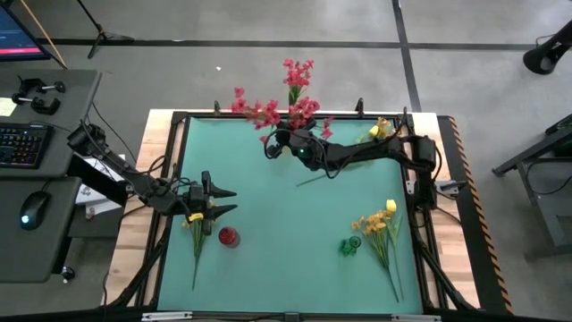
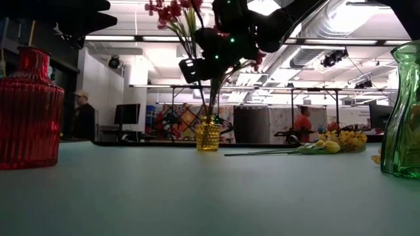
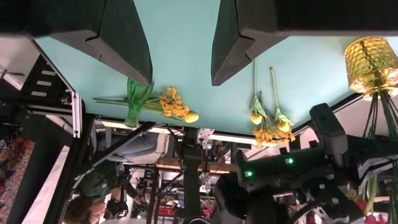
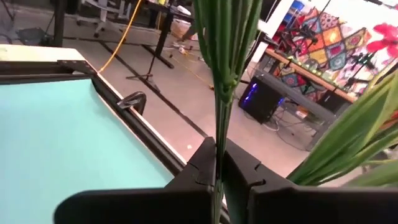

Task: Sort flowers into vase by color
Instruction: Put the red flowers into the yellow vase, then put the middle yellow tulip into the green vase

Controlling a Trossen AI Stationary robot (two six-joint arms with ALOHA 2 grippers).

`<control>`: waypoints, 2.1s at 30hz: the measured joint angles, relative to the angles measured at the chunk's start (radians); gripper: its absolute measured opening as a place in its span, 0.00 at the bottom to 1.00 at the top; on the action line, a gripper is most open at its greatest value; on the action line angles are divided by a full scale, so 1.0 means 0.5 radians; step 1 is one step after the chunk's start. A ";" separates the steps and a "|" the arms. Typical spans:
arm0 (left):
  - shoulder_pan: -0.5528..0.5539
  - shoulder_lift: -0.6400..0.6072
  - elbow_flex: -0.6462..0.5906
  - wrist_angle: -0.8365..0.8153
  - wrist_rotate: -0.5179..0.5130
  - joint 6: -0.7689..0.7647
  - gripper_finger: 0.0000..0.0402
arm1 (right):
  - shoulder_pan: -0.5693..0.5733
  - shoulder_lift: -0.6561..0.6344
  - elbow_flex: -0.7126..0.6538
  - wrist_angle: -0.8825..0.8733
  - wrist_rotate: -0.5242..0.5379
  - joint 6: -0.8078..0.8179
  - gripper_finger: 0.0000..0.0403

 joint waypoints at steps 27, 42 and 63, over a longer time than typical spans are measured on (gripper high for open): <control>0.000 0.000 0.000 0.000 0.001 -0.040 0.38 | -0.146 0.000 0.000 -0.382 -0.212 0.695 0.05; 0.000 -0.001 0.000 0.000 0.000 -0.055 0.38 | -0.033 -0.021 0.000 -0.395 -0.149 0.515 0.63; 0.000 -0.001 0.002 0.011 -0.016 -0.109 0.38 | 0.142 -0.507 0.000 -1.204 -0.347 0.537 0.70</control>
